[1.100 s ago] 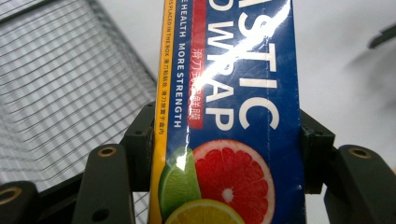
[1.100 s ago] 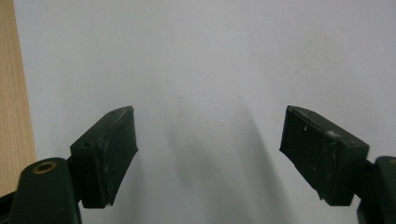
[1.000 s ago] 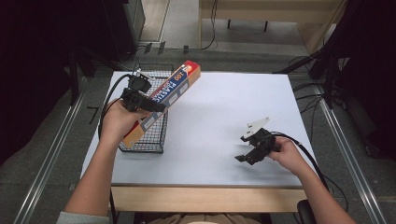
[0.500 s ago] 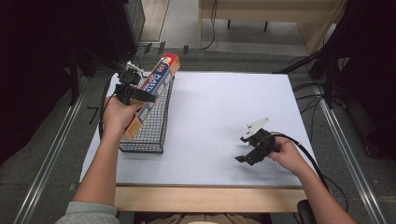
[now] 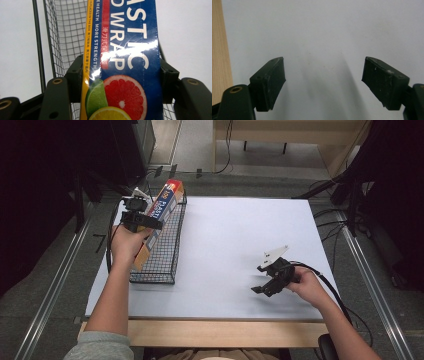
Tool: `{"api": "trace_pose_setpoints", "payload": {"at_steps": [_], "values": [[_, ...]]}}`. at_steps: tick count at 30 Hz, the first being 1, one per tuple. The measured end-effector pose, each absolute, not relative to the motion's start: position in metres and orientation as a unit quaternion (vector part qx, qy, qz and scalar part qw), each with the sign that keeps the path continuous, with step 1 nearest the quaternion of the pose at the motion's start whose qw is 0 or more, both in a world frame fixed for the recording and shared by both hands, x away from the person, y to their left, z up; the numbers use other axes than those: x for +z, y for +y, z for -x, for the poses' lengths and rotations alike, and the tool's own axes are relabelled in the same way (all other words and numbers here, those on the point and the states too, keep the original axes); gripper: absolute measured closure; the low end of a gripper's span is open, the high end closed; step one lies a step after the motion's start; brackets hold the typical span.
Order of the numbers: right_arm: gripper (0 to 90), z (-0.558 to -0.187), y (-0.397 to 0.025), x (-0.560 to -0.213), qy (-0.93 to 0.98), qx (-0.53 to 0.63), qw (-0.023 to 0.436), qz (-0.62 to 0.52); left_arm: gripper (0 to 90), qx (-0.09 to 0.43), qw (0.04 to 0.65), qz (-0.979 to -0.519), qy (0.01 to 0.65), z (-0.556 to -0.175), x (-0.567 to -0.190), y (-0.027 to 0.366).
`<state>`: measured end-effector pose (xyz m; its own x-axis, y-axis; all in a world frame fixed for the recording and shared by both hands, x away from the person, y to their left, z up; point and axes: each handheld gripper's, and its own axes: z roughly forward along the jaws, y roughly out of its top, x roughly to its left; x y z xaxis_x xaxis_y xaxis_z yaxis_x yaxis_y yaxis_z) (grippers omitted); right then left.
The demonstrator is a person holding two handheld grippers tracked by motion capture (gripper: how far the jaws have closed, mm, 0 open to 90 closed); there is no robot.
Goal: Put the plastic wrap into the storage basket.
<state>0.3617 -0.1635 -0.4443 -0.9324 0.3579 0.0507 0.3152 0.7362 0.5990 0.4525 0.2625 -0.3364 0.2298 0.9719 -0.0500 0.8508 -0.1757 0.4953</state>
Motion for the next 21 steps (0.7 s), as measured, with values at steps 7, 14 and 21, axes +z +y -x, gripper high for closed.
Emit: {"api": "trace_pose_setpoints", "payload": {"at_steps": [7, 14, 21], "values": [[19.3, -0.361, -0.162, -0.446, 0.933, 0.311, 0.034, -0.176, 39.8, 0.161, 0.187, -0.75, 0.614, -0.457, -0.348, 0.256], [19.2, -0.361, -0.163, -0.445, 0.933, 0.313, 0.036, -0.177, 39.7, 0.154, 0.183, -0.745, 0.623, -0.462, -0.36, 0.254], [19.3, -0.361, -0.163, -0.445, 0.933, 0.312, 0.036, -0.174, 39.7, 0.15, 0.184, -0.739, 0.63, -0.47, -0.368, 0.252]]}}
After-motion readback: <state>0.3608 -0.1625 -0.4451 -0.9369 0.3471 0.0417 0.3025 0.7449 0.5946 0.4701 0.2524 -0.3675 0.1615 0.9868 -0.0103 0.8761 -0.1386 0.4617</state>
